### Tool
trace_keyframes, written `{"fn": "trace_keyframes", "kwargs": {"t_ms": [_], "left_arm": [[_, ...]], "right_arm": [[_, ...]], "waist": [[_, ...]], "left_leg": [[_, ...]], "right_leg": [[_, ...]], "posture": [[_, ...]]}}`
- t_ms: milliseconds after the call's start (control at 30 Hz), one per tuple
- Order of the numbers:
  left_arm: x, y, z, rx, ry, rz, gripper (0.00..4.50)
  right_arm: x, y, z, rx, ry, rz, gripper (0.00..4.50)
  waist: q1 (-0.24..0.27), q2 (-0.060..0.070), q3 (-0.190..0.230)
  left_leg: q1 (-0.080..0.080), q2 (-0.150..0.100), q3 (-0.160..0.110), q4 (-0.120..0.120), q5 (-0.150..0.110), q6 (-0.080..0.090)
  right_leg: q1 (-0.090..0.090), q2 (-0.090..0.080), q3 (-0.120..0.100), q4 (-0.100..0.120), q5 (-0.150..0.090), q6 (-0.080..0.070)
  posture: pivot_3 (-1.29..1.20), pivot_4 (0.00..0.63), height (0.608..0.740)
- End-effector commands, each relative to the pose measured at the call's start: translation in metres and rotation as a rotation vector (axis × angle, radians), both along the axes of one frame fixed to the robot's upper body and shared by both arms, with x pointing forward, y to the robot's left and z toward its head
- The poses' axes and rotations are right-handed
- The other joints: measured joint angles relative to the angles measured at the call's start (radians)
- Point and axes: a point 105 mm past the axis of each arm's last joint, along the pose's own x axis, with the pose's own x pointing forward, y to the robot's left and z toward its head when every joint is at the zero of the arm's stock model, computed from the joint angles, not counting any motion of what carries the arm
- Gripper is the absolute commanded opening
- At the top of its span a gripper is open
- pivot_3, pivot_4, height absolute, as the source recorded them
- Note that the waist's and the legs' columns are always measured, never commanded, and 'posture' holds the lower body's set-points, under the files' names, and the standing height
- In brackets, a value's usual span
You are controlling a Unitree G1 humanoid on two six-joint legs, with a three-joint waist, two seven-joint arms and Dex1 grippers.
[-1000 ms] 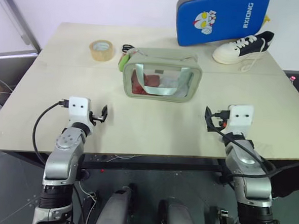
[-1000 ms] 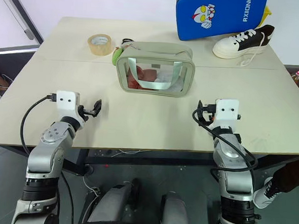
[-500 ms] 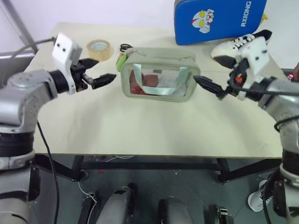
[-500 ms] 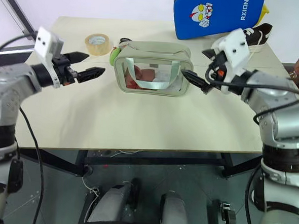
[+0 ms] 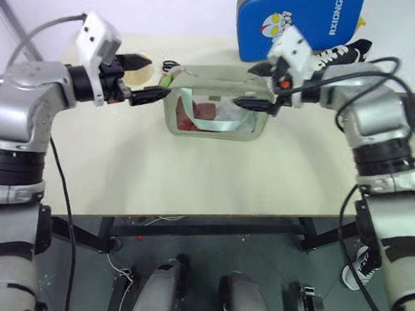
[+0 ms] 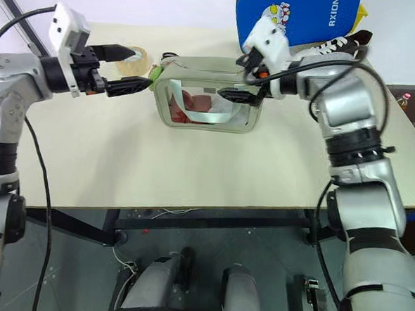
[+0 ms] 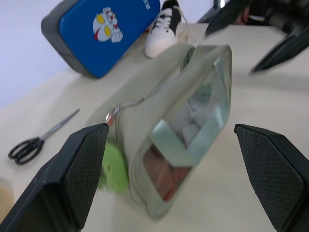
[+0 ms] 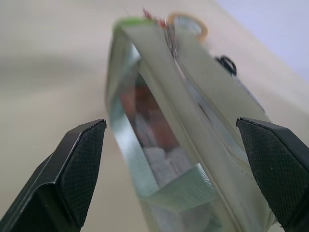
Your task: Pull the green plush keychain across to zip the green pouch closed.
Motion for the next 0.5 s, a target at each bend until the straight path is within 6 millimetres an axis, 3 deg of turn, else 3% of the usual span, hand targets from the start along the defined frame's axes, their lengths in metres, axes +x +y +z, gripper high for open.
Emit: {"fn": "trace_keyframes", "kwargs": {"t_ms": [33,67,167,400,500], "left_arm": [[0.000,0.006,0.016,0.005,-0.096,0.063,4.45],[0.000,0.007,0.015,-0.004,-0.096,0.072,4.45],[-0.002,0.009,0.015,-0.013,-0.098,0.084,4.50],[-0.002,0.026,0.010,-0.015,-0.090,0.152,4.50],[0.000,0.039,0.009,-0.015,-0.086,0.196,4.50]], "right_arm": [[0.015,0.002,0.006,-0.091,-0.104,-0.019,4.50],[0.018,0.003,0.004,-0.109,-0.107,-0.012,4.50],[0.021,0.006,0.002,-0.133,-0.113,0.013,3.65],[0.018,0.008,0.012,-0.126,-0.136,0.064,0.21],[0.011,0.004,0.022,-0.150,-0.158,0.095,0.10]], "waist": [[0.001,0.000,0.000],[0.002,0.000,0.000],[0.005,0.000,0.001],[0.002,0.000,0.001],[0.003,0.001,0.001]], "left_leg": [[0.000,0.000,0.000,0.000,0.000,0.000],[0.000,0.000,0.000,-0.001,0.001,0.000],[0.000,0.000,0.000,-0.002,0.002,-0.001],[0.001,0.000,0.000,-0.002,0.003,-0.006],[0.001,0.000,0.000,-0.002,0.004,-0.006]], "right_leg": [[0.000,0.000,0.000,0.000,0.001,0.002],[0.000,0.001,0.000,0.001,0.001,0.002],[0.000,0.002,0.000,0.001,0.001,0.002],[-0.001,0.002,0.000,0.005,0.001,0.002],[-0.002,0.002,0.000,0.006,0.001,0.002]], "posture": [[0.00,0.150,0.740],[0.00,0.150,0.740],[0.00,0.150,0.740],[0.00,0.150,0.740],[0.00,0.150,0.740]]}}
